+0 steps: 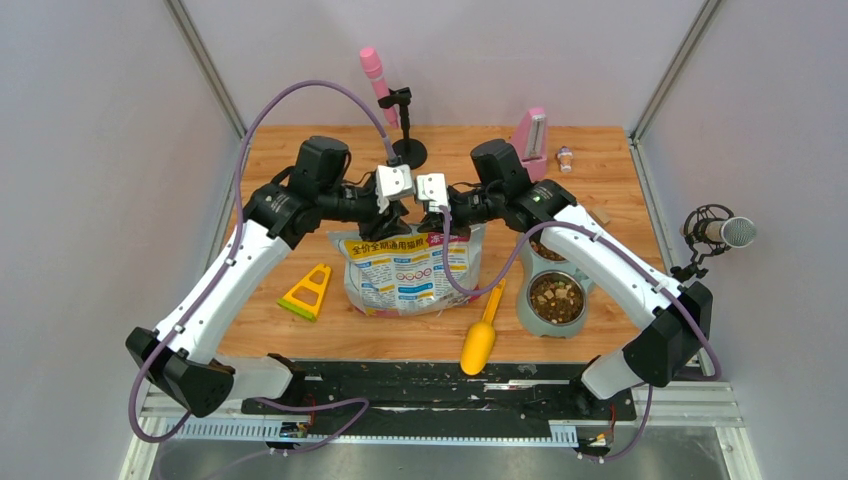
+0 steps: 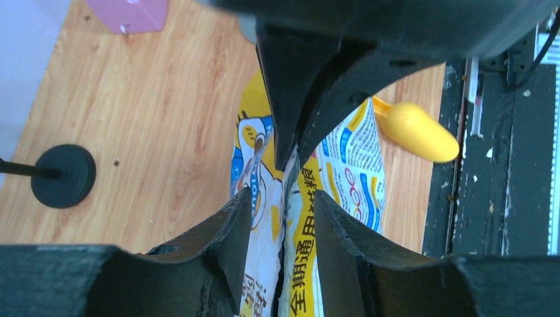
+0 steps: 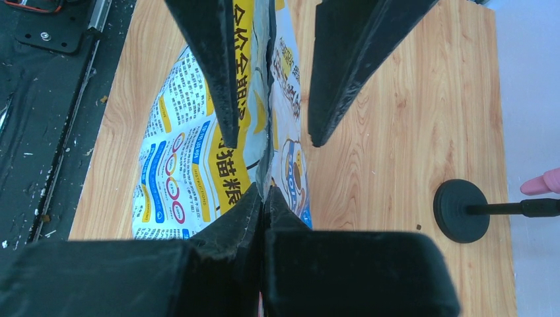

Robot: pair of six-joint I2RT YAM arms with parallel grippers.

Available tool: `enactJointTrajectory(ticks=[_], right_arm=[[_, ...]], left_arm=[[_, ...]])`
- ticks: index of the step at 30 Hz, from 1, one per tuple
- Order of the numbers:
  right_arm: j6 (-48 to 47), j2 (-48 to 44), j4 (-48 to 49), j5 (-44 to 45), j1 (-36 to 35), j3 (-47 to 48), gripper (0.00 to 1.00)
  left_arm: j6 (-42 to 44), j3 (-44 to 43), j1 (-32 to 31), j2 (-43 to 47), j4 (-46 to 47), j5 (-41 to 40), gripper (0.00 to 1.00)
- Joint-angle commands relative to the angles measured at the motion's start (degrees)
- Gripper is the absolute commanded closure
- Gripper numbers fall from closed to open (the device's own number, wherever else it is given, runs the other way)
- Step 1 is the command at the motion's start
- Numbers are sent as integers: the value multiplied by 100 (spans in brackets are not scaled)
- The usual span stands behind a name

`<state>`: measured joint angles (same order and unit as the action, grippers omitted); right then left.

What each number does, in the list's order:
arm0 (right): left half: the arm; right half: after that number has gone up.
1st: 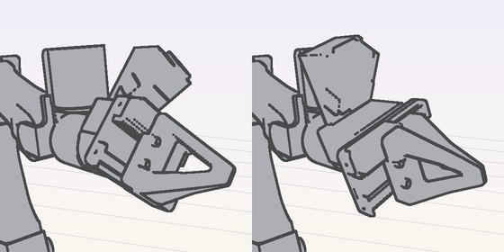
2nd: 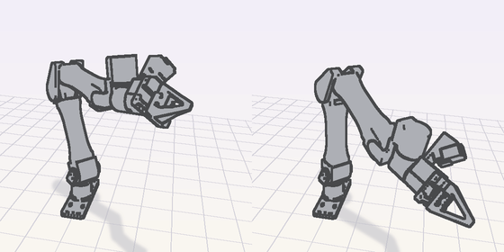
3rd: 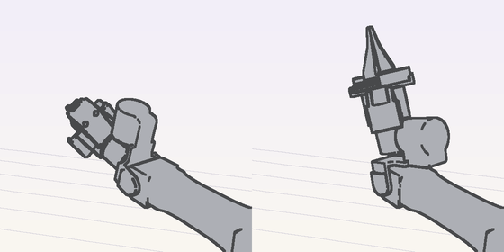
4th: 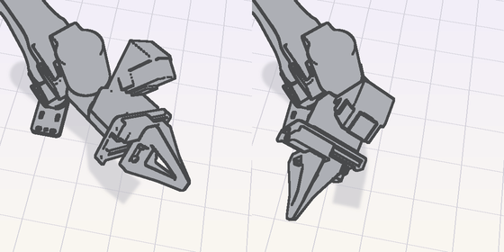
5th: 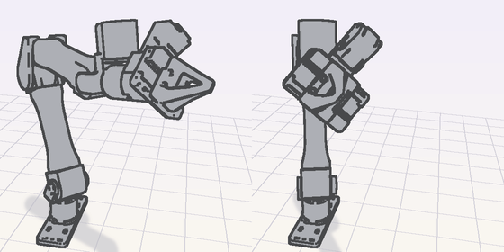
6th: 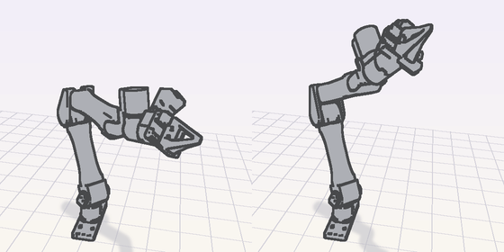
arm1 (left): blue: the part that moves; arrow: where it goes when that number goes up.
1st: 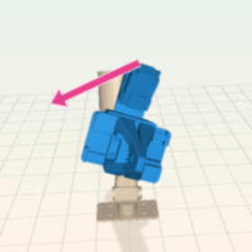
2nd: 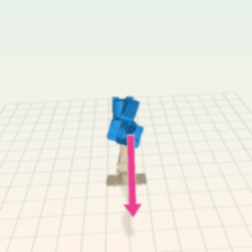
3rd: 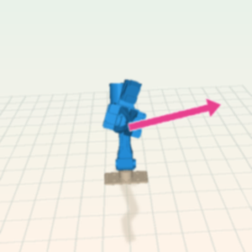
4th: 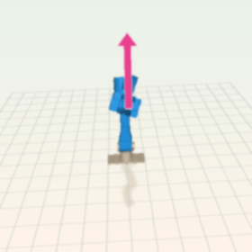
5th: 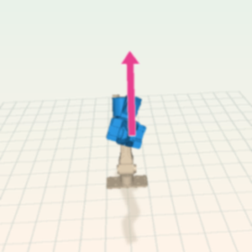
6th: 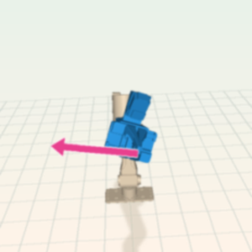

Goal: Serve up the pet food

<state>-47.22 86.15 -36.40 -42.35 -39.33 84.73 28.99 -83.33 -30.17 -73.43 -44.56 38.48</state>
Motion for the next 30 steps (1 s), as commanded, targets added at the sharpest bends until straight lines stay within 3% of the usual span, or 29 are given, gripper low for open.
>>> enactJointTrajectory(ticks=[1,7,9,11,13,20,22,23,25,29,30], right_arm=[[2,-235,230,-288,-57,112,100],[20,-243,230,-318,-57,119,100],[20,-265,230,-299,-57,101,100],[12,-287,227,-263,-57,89,100],[3,-285,230,-263,-57,99,100],[1,-291,224,-239,-57,86,100],[16,-296,230,-239,-57,77,100],[20,-303,230,-239,-57,73,100],[20,-316,229,-230,-57,76,100],[37,-329,225,-221,-57,80,100],[38,-333,229,-229,-57,75,100]], left_arm=[[621,-171,29,-102,-532,-85,52],[411,-24,30,-135,-155,-350,63],[475,-55,34,-196,-250,-377,74],[672,-102,29,-221,-427,-339,94],[841,-78,29,-182,-532,-246,100],[1096,-138,30,-53,-822,-226,100],[993,-244,31,-168,-952,-382,92],[976,-297,36,-205,-1091,-418,78],[921,-355,34,-244,-1149,-474,70],[928,-225,34,-173,-1013,-462,63],[918,-220,32,-183,-1005,-459,66]])
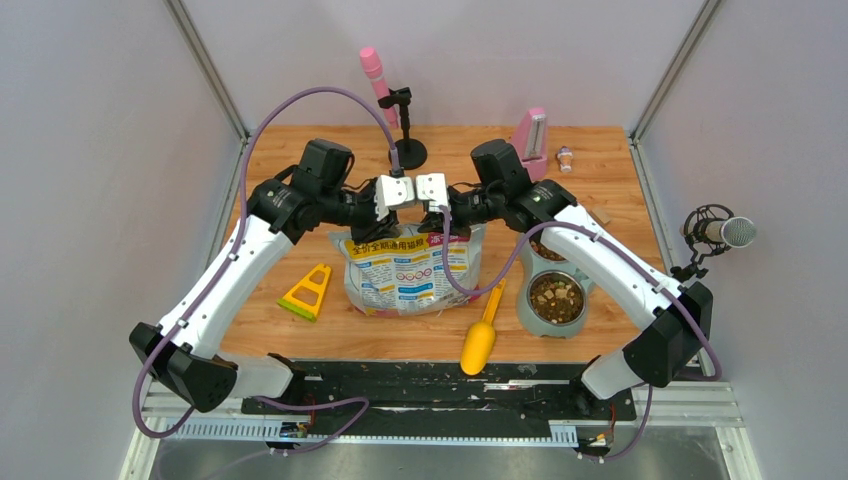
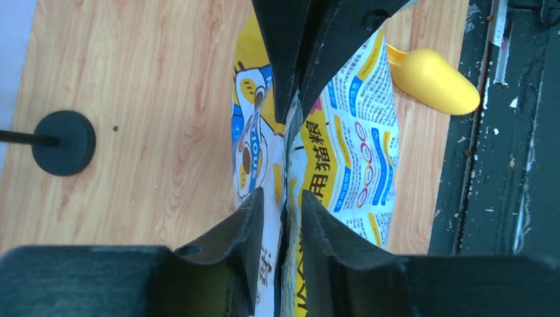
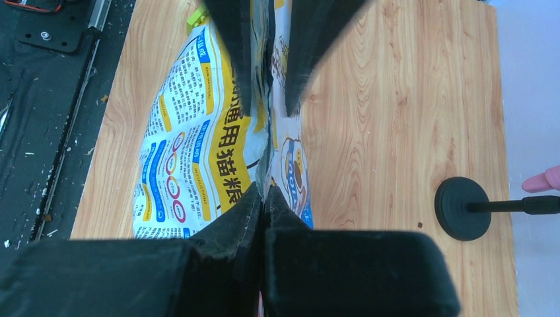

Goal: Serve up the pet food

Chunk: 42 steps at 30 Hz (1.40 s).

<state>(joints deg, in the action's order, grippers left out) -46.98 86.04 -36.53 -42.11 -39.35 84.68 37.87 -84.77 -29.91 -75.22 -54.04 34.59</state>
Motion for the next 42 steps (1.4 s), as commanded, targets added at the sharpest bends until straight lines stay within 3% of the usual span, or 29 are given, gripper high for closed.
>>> enactJointTrajectory(ticks=[1,2,3,9,11,12,14,16,17,19,24,27,29,30,31,33,39,40,42], right_arm=[[14,-325,243,-254,-55,72,100],[20,-334,243,-242,-55,68,100],[22,-353,241,-225,-55,62,100],[47,-418,239,-149,-55,30,100],[64,-438,243,-133,-54,23,100],[73,-442,240,-125,-55,32,100],[103,-451,242,-103,-55,35,100],[133,-455,227,-88,-54,40,100],[143,-464,230,-87,-55,48,100],[156,-465,234,-95,-55,51,100],[172,-443,227,-96,-55,59,100],[188,-471,226,-64,-55,50,100],[189,-487,217,-29,-55,44,100],[194,-493,213,-18,-56,37,100],[198,-491,205,-17,-55,30,100],[198,-492,193,-17,-57,19,100],[167,-539,199,10,-58,15,100],[163,-544,198,10,-55,13,100],[171,-559,198,12,-57,0,100]], left_arm=[[21,-75,3,-16,-51,-69,84],[0,-90,3,-36,-47,-68,97],[5,-98,3,-41,-63,-78,99],[234,-45,3,141,-195,-161,100],[203,-104,7,99,-327,-399,77],[221,-120,4,88,-357,-598,58],[299,-123,3,105,-466,-887,45],[339,-71,7,219,-501,-1145,55],[378,-25,14,313,-530,-1212,81],[354,49,43,433,-514,-1341,99],[340,27,90,511,-675,-1420,100],[366,68,97,599,-645,-1630,55],[473,119,104,688,-614,-1848,49],[537,152,110,769,-589,-1993,51],[568,184,133,814,-502,-2062,73],[580,255,182,873,-359,-2313,98],[782,166,235,871,-620,-2190,100],[812,140,237,849,-677,-2222,84],[932,133,238,870,-827,-2239,64]])
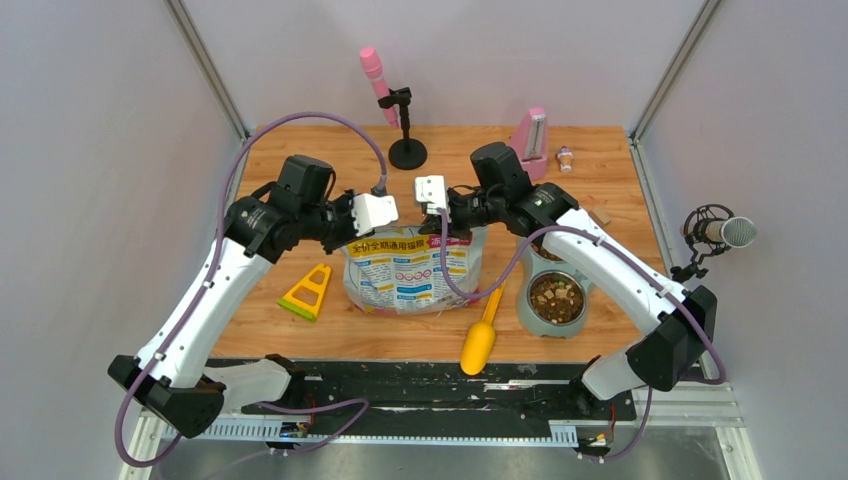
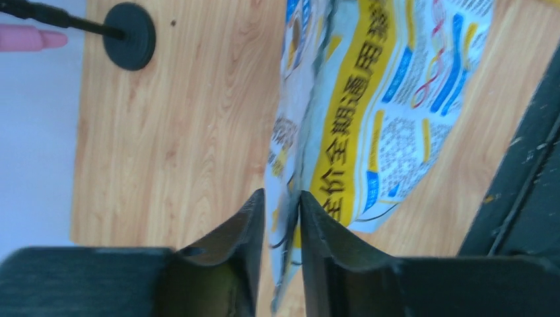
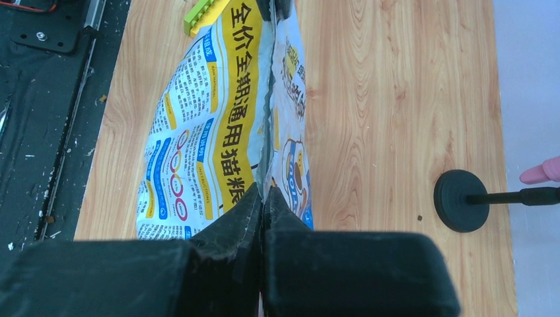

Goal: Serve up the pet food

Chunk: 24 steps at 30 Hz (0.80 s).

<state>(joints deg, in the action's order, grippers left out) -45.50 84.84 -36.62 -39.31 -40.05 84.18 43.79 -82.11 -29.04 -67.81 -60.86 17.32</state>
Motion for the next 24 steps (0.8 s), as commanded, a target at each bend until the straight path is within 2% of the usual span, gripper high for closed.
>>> enactJointTrajectory(ticks=[1,2,3,4,6,12,13,14,16,17,18,19,21,24], right_arm=[[30,-443,202,-263,8,51,100],[39,-437,200,-268,7,48,100],[41,-440,192,-277,6,45,100],[33,-431,186,-279,6,44,100],[32,-424,182,-285,6,54,100],[14,-455,181,-305,6,65,100],[14,-479,177,-312,6,57,100],[8,-487,179,-314,6,54,100],[6,-498,182,-329,6,29,100],[6,-507,168,-331,6,36,100],[6,-506,171,-325,7,39,100],[6,-503,167,-316,6,47,100],[-15,-503,164,-325,6,62,100],[-32,-464,155,-340,6,88,100]], left_arm=[[362,-111,147,159,-167,-509,59],[421,-94,151,228,-188,-514,56],[451,-40,148,266,-180,-551,57],[465,-2,151,345,-84,-579,75],[365,92,149,390,115,-748,98],[475,114,170,447,154,-853,100],[475,109,170,445,149,-934,95],[487,112,170,445,102,-955,75],[429,163,172,462,115,-924,53],[422,167,171,468,76,-911,51],[443,168,171,469,62,-920,56],[481,168,170,481,60,-948,73],[578,228,170,498,101,-1057,97],[672,392,175,557,127,-900,100]])
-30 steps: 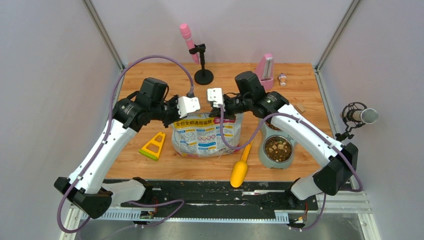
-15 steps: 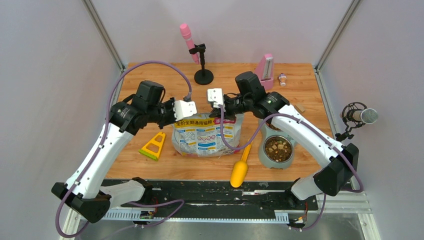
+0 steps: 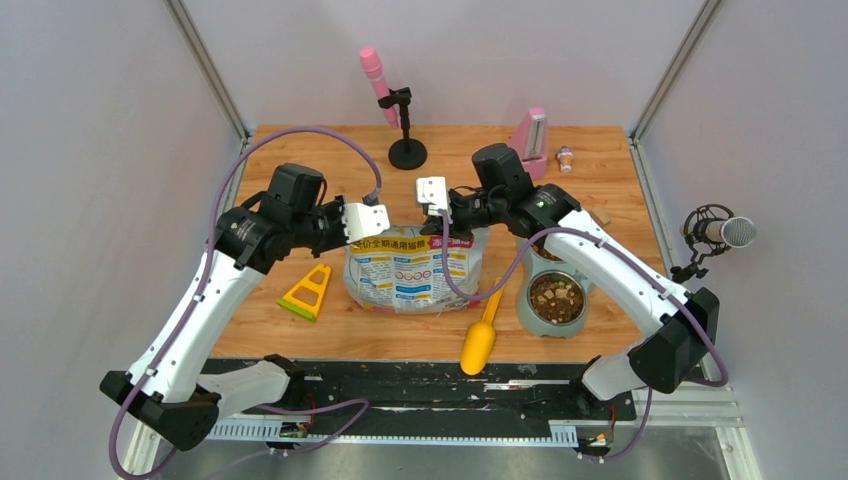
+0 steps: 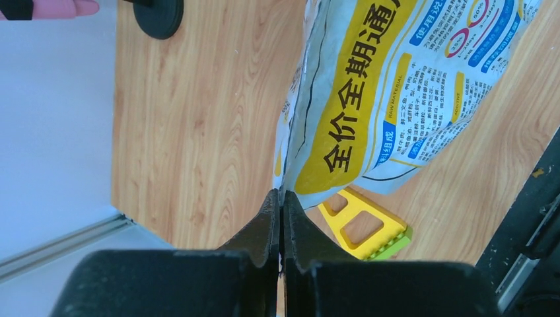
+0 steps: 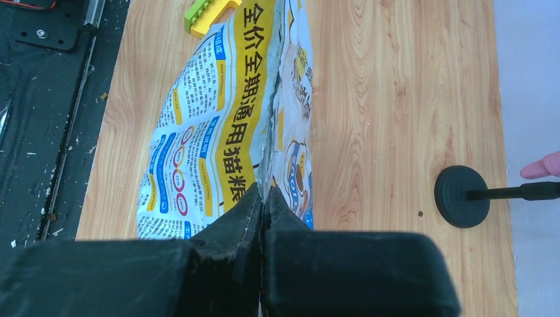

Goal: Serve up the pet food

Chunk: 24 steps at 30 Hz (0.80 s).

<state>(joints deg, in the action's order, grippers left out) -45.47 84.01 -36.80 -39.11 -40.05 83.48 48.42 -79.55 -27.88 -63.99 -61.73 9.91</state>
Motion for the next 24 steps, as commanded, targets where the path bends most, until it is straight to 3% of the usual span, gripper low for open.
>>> enactJointTrajectory(ticks=[1,5,6,8,9,11,13,14,16,19,24], right_arm=[[-39,-372,173,-354,6,174,100],[21,-347,180,-314,6,225,100],[92,-322,181,-315,6,256,95],[239,-264,185,-324,6,347,73],[313,-234,192,-309,6,434,60],[458,-234,222,-310,6,538,40],[509,-328,323,-348,7,536,5],[573,-425,437,-363,6,485,0],[662,-721,654,-358,11,359,0],[1130,-1173,1259,-45,28,82,0],[2719,-1836,2795,2256,320,-494,0]], left_arm=[[184,134,56,189,239,-123,100],[-67,-15,54,212,459,25,100],[-159,-109,54,200,511,111,100],[-456,-285,57,186,640,290,63],[-597,-362,55,194,848,357,19],[-1034,-632,51,206,1208,540,3],[-1469,-963,46,174,1538,857,1],[-1817,-1236,39,114,1747,908,0],[-2480,-1652,37,-31,2105,904,0],[-3571,-2120,39,-264,2717,176,0],[-5052,-2610,37,-721,3389,-1274,0]])
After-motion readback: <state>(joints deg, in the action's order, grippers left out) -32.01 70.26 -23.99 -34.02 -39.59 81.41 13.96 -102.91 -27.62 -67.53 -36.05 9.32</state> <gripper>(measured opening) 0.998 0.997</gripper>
